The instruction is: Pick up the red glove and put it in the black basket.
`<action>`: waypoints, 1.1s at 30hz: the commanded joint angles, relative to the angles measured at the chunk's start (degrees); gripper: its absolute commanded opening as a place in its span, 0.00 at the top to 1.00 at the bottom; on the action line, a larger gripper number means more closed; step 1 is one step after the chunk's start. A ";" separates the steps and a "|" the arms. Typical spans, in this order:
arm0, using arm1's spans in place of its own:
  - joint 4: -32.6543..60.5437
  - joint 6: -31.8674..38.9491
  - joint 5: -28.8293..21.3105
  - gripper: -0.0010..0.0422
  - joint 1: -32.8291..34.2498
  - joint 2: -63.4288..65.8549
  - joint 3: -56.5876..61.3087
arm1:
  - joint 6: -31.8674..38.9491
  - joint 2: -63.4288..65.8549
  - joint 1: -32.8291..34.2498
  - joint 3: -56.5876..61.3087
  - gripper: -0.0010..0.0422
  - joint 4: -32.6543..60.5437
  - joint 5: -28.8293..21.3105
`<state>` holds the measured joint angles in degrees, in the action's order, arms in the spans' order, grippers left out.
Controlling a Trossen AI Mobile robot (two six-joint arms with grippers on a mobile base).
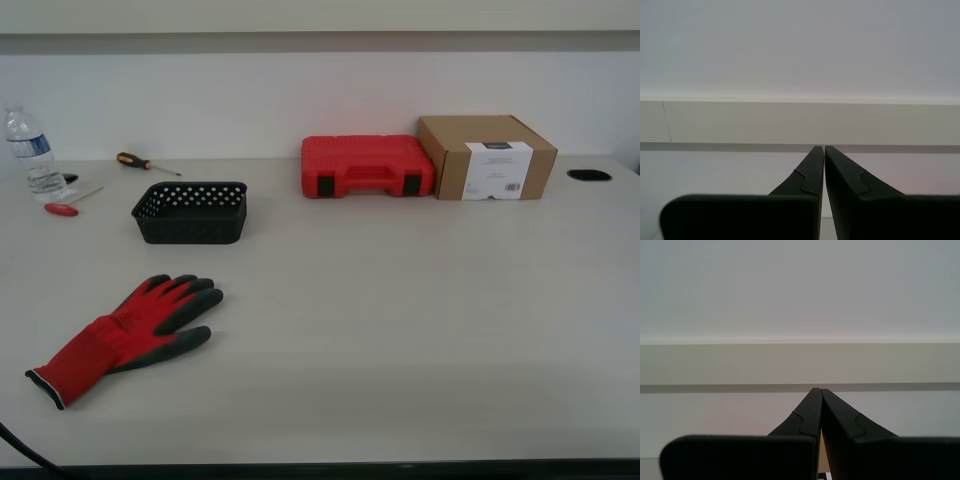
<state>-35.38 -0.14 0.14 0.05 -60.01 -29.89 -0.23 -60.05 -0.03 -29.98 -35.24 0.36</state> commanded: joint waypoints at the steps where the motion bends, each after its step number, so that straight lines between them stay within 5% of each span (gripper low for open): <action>1: -0.15 0.15 0.00 0.98 -0.07 -0.02 -0.11 | 0.11 0.02 0.02 -0.22 0.98 -0.26 0.09; 17: -0.15 0.15 0.00 0.98 -0.07 -0.02 -0.11 | 0.33 0.02 0.00 0.00 0.98 1.40 0.70; 33: -0.15 0.15 0.00 0.98 -0.07 -0.02 -0.11 | 0.68 -2.84 0.00 0.11 0.98 38.75 1.84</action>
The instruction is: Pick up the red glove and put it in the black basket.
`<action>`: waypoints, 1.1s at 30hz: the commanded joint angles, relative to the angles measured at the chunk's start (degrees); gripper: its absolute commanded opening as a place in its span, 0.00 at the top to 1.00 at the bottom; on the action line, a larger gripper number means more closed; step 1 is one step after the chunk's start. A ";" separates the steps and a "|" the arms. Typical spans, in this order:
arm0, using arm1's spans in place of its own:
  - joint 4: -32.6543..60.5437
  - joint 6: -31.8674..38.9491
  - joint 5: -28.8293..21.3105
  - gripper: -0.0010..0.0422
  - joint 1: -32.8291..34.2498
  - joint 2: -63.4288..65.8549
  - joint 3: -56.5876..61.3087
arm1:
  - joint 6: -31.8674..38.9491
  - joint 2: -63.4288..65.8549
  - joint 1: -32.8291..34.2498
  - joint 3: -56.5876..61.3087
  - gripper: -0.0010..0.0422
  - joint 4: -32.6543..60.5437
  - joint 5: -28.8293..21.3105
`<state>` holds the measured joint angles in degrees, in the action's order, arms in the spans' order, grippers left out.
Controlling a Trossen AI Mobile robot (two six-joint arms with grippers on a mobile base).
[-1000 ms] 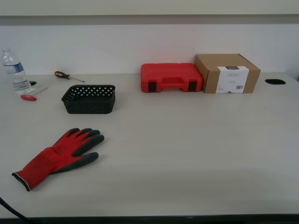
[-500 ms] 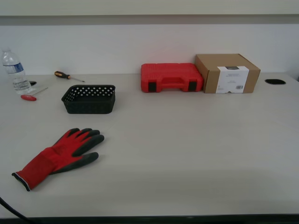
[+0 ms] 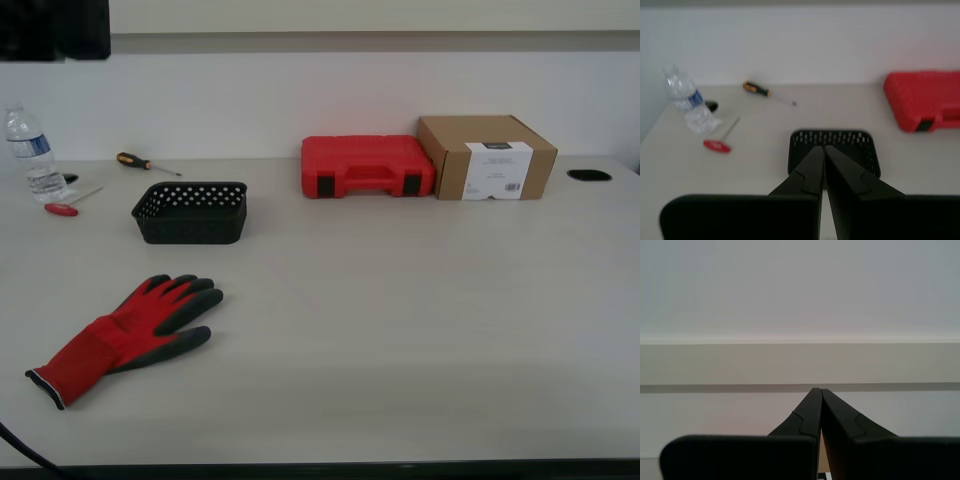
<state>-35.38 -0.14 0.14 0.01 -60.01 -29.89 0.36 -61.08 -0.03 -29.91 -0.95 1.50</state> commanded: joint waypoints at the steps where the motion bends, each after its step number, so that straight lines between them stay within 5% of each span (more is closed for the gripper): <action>1: -0.15 0.15 0.00 0.98 -0.02 -0.02 -0.11 | 0.04 -3.02 -0.02 0.04 0.98 6.56 0.94; 5: -0.15 0.15 0.00 0.98 0.00 -0.02 -0.11 | -1.55 -9.94 0.04 0.04 0.98 11.85 -0.55; 9: -0.13 0.15 0.00 0.98 0.00 -0.02 -0.11 | -2.69 -19.56 0.09 0.04 0.98 11.96 -7.23; 33: -0.13 0.15 0.00 0.98 -0.02 -0.02 -0.11 | 4.94 -55.98 -0.07 -13.92 0.98 17.62 -3.80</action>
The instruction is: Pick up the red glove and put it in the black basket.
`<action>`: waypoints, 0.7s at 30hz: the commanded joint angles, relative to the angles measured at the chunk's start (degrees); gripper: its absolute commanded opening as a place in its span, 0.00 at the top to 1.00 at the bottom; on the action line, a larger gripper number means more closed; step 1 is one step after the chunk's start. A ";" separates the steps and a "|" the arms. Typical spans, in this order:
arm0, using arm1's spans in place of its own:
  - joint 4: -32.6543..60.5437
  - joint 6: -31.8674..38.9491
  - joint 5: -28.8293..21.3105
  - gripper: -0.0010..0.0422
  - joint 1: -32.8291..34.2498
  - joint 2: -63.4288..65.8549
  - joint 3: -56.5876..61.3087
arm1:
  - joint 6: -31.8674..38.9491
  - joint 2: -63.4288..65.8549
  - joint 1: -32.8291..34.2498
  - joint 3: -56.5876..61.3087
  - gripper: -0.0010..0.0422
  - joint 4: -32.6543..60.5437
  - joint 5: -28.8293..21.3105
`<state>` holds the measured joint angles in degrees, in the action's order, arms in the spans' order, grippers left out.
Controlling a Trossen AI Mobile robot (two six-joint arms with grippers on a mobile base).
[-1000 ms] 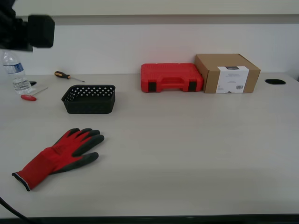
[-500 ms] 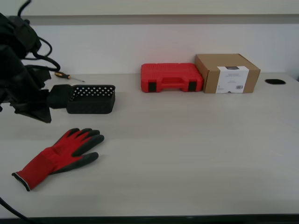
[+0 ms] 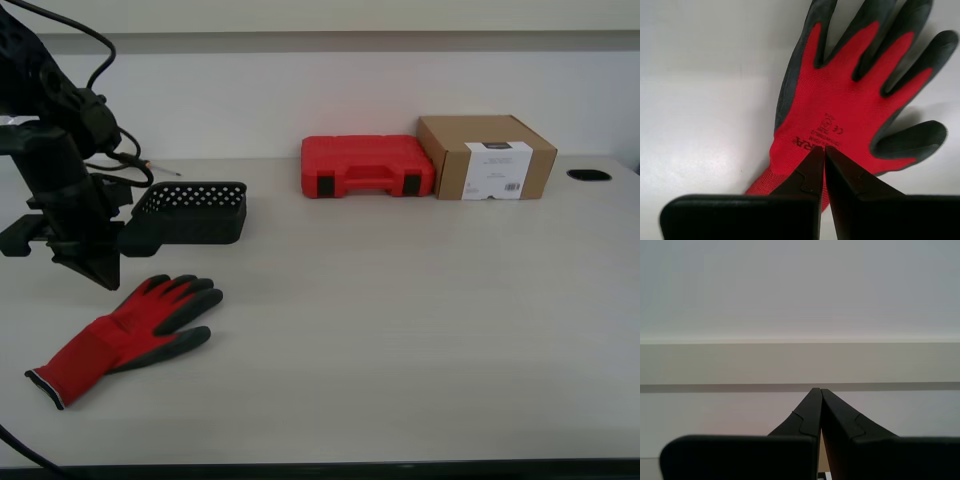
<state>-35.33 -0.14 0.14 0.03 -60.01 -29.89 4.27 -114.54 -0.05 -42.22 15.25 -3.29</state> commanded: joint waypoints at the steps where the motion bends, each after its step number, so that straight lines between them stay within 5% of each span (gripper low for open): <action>1: -0.15 0.15 0.00 0.98 -0.04 -0.02 -0.11 | 1.68 -4.13 -0.07 -2.56 0.98 2.03 1.18; 15: -0.15 0.15 0.00 0.98 -0.04 -0.02 -0.11 | 2.45 -11.87 -0.28 -9.64 0.97 5.44 -3.63; 18: -0.15 0.15 0.00 0.98 -0.04 -0.02 -0.11 | 2.12 -11.87 -0.31 -11.10 0.88 6.08 -3.52; 21: -0.15 0.15 0.00 0.98 -0.02 -0.02 -0.11 | -1.36 -11.87 -0.35 -12.13 0.64 6.32 -1.27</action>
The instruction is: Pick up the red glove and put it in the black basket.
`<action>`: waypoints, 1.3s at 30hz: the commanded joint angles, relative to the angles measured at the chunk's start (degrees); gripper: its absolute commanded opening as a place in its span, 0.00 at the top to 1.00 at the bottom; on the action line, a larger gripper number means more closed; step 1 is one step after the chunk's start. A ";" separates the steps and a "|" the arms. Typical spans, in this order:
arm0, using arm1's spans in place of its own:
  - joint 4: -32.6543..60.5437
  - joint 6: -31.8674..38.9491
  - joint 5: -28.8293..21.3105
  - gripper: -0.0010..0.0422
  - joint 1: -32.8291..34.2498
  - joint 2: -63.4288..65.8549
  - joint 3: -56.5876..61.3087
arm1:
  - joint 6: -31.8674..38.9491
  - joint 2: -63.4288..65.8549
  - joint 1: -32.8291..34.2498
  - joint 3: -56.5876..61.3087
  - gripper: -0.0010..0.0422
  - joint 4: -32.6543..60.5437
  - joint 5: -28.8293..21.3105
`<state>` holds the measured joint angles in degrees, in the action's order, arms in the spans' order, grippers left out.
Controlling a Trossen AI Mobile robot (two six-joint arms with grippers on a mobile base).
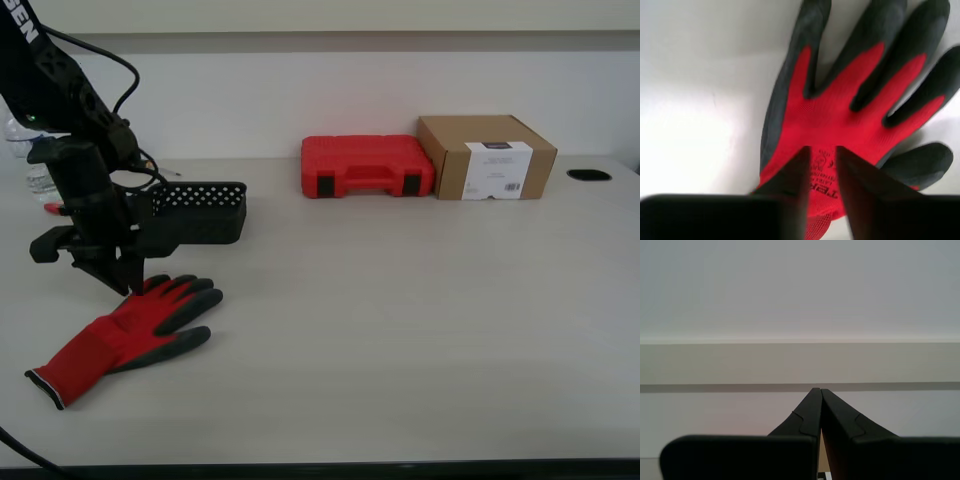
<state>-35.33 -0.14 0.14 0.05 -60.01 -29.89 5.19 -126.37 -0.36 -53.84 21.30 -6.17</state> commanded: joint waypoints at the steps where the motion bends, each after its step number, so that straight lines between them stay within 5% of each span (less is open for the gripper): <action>1: -0.15 0.15 0.00 0.98 -0.07 -0.02 -0.11 | -3.06 -0.04 -0.09 -0.74 0.53 0.35 2.82; 5: -0.11 0.15 0.00 0.98 -0.07 -0.02 -0.11 | -5.84 -3.52 -0.37 -1.07 0.18 1.49 2.82; 7: 0.04 0.15 0.00 0.98 -0.07 -0.02 -0.11 | -9.84 -9.46 -1.42 -3.30 0.07 2.93 -3.32; 9: -0.11 0.15 0.00 0.98 -0.04 -0.02 -0.11 | -12.35 -16.46 -2.03 -7.26 0.07 6.40 -11.56; 12: 0.04 0.17 0.09 0.98 -0.11 -0.09 -0.11 | -11.28 -24.76 -1.42 -12.15 0.15 11.30 -21.00; 16: 2.01 0.15 0.00 0.98 0.00 0.15 -0.11 | -7.58 -26.67 -1.25 -15.74 0.51 12.61 -25.88; 25: 2.84 0.15 -0.02 0.98 -0.07 0.17 -0.11 | -5.81 -25.49 0.90 -16.57 0.51 14.08 -20.26; 28: 2.84 0.15 -0.02 0.98 -0.07 0.17 -0.13 | -1.57 -21.35 0.68 -16.50 0.70 18.38 -21.49; 31: 2.80 0.15 -0.02 0.98 -0.07 0.17 -0.13 | -1.51 -14.03 0.15 -16.50 1.00 17.33 -9.31; 39: 2.84 0.15 0.00 0.98 -0.04 0.17 -0.11 | -1.92 -11.02 -0.42 -17.31 0.98 17.25 -12.59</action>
<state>-32.36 -0.14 0.16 0.01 -59.83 -29.93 3.01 -137.71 -0.69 -71.22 37.76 -18.35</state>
